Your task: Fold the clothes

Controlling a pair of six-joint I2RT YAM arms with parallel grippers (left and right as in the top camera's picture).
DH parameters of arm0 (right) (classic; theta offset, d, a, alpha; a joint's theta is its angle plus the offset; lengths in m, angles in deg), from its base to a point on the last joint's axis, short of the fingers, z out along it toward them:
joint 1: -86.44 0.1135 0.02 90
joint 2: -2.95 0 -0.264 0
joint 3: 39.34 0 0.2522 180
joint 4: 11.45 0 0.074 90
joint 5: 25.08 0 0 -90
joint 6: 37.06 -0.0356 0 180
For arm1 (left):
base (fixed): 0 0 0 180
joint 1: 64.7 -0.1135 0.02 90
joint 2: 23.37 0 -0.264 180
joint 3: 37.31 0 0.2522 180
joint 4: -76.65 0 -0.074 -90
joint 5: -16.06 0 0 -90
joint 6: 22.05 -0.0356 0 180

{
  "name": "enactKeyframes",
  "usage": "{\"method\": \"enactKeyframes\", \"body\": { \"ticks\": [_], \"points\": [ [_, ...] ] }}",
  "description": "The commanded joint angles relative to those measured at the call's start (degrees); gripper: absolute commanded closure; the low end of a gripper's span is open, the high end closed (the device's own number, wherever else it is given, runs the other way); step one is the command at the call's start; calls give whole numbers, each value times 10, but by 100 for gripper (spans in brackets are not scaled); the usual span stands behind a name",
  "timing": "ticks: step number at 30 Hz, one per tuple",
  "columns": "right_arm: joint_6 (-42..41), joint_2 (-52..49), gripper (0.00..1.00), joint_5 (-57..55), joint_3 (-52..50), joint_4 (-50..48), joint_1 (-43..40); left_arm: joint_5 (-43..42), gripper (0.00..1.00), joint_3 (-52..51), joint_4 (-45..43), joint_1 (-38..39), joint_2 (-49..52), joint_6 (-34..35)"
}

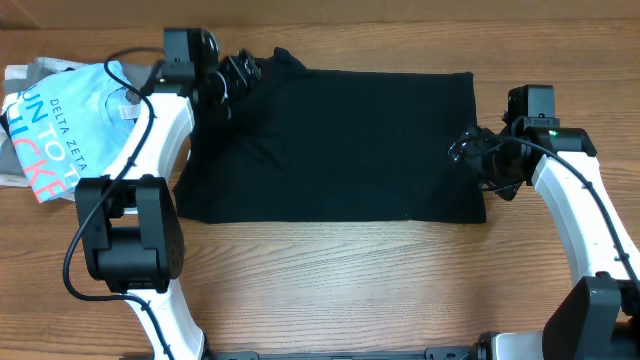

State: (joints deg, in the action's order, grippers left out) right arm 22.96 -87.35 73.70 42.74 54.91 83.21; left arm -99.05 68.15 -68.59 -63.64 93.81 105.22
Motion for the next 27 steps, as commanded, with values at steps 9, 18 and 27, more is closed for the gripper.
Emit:
{"method": "enactKeyframes", "body": {
  "ticks": [9, 18, 27],
  "points": [
    [-2, 4, 5, 3, 6, 6, 3, 99, 33, 48, 331, -4, 0, -19],
    [-2, 4, 5, 3, 6, 0, 3, 121, 30, 36, 352, 16, 15, -19],
    [0, 4, 5, 3, 6, 8, 3, 92, 31, 36, 300, 20, 88, -9]
  ]
}}
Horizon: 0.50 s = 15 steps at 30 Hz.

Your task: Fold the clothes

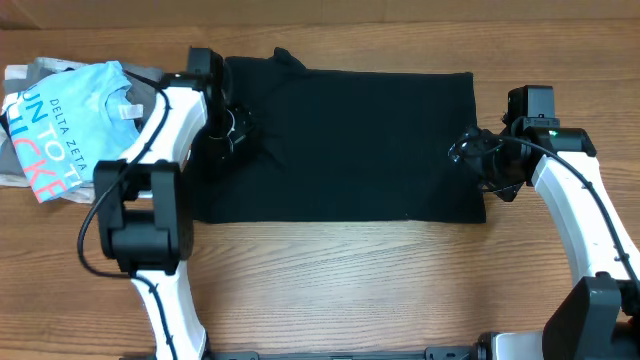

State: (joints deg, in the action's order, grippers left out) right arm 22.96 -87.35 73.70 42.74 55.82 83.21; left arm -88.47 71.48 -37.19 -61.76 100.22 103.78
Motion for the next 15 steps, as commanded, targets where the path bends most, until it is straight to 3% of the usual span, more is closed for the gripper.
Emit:
{"method": "enactKeyframes", "body": {
  "ticks": [1, 8, 15],
  "points": [
    [0, 4, 5, 3, 6, -1, 3, -17, 31, 3, -23, 2, 27, 6],
    [0, 4, 5, 3, 6, 0, 3, -44, 37, 7, -72, 2, 31, 6],
    [0, 4, 5, 3, 6, 0, 3, -46, 37, 7, -114, 3, 31, 6]
  ]
}}
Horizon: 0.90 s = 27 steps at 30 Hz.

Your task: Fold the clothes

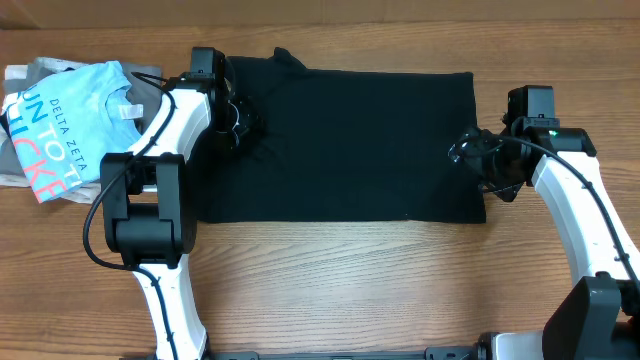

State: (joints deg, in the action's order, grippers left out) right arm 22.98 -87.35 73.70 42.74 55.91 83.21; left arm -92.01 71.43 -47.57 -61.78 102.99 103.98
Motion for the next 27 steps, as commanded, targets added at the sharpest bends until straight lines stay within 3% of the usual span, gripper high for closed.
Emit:
{"method": "enactKeyframes", "body": {
  "ticks": [1, 10, 16, 23, 27],
  "points": [
    [0, 4, 5, 3, 6, -1, 3, -11, 37, 8, -19, 5, 4, 3],
    [0, 4, 5, 3, 6, 10, 3, -20, 37, 8, -93, 29, 19, 4],
    [0, 4, 5, 3, 6, 14, 3, -14, 28, 8, -124, 44, 35, -1],
    [0, 4, 5, 3, 6, 13, 3, 35, 25, 68, -85, 14, -5, -3],
    [5, 4, 5, 3, 6, -14, 3, 18, 28, 131, -49, -3, -21, -14]
  ]
}}
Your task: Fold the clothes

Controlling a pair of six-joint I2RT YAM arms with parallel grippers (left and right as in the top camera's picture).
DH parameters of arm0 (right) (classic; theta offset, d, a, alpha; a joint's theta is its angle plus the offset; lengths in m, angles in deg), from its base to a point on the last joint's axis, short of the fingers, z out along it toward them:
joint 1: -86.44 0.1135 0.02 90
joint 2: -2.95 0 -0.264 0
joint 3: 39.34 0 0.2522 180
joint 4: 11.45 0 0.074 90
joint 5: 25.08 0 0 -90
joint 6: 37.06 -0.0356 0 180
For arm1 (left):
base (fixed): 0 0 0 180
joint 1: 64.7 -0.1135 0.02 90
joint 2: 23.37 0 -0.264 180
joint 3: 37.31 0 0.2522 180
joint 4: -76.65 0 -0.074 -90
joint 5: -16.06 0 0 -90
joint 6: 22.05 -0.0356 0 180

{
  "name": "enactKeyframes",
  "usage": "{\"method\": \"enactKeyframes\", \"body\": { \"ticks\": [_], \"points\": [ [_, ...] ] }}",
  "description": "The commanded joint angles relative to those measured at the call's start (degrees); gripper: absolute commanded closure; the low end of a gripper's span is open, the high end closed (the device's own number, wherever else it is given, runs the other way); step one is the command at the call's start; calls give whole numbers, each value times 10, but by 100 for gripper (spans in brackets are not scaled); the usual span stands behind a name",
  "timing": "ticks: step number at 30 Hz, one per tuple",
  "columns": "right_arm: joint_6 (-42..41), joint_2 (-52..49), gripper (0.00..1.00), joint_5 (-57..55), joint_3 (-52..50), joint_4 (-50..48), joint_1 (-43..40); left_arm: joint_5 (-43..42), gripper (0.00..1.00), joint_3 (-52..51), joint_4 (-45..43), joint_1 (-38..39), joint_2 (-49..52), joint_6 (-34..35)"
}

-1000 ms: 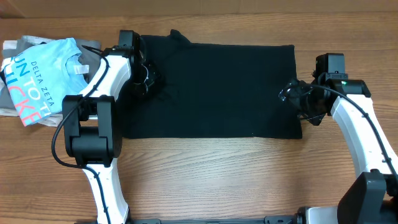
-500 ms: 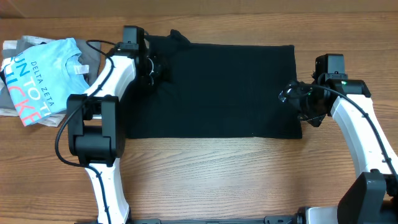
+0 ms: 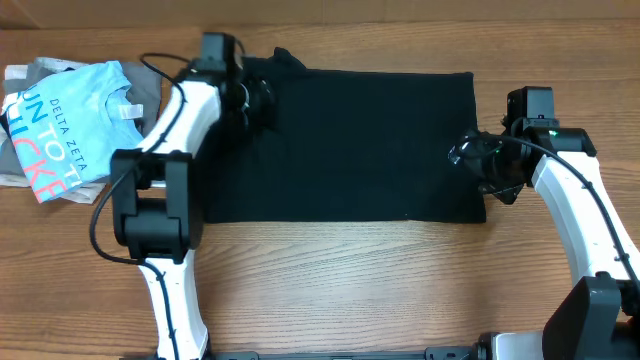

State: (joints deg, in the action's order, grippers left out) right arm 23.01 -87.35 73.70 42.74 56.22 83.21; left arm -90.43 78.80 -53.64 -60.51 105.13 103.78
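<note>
A black garment (image 3: 350, 150) lies spread flat across the middle of the table. A small bump of cloth sticks up at its top left corner. My left gripper (image 3: 262, 100) is low over the garment's upper left part, just below that bump. Black fingers against black cloth hide how its jaws stand. My right gripper (image 3: 462, 156) is at the garment's right edge, about halfway down, pointing left onto the cloth. Its jaws cannot be made out either.
A light blue shirt with pink lettering (image 3: 60, 120) lies on a grey garment (image 3: 40, 70) at the table's far left. Bare wooden table (image 3: 330, 280) runs along the front below the black garment.
My left gripper has moved up and a little to the right over the black garment, from its left-middle part toward the top left corner. The right arm has not moved.
My left gripper was first at the garment's top left corner, where the cloth was bunched. Then it was lower, on the left part of the garment, then slightly right of that. Now it is back near the top left. The right gripper stayed at the right edge throughout.
</note>
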Motion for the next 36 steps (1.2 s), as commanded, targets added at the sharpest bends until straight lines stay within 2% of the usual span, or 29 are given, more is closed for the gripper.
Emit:
{"method": "enactKeyframes", "body": {
  "ticks": [1, 3, 5, 8, 11, 19, 24, 29, 36],
  "points": [
    [12, 4, 5, 3, 7, -35, 3, -6, 28, 75, 18, -16, -42, -13],
    [33, 4, 5, 3, 9, -72, 3, -22, 27, 117, 28, -15, -42, -38],
    [41, 4, 5, 3, 17, -105, 3, -21, 21, 157, 36, -8, -42, -73],
    [52, 1, 5, 3, 44, -148, 2, 8, 20, 213, 43, 3, -42, -123],
    [68, -15, 0, 3, 89, -173, 1, 28, 16, 249, 37, 7, -42, -163],
    [112, -176, 0, 3, 295, -126, 1, 47, 18, 260, 31, 6, -16, -253],
    [113, -230, 0, 3, 316, -138, 0, 61, 22, 260, 41, 0, 34, -267],
    [116, -269, 0, 3, 316, -161, 0, 42, 15, 260, 41, -16, 93, -267],
    [144, -300, 0, -24, 316, -179, 0, 49, 14, 260, 28, -30, 144, -310]
  ]
}}
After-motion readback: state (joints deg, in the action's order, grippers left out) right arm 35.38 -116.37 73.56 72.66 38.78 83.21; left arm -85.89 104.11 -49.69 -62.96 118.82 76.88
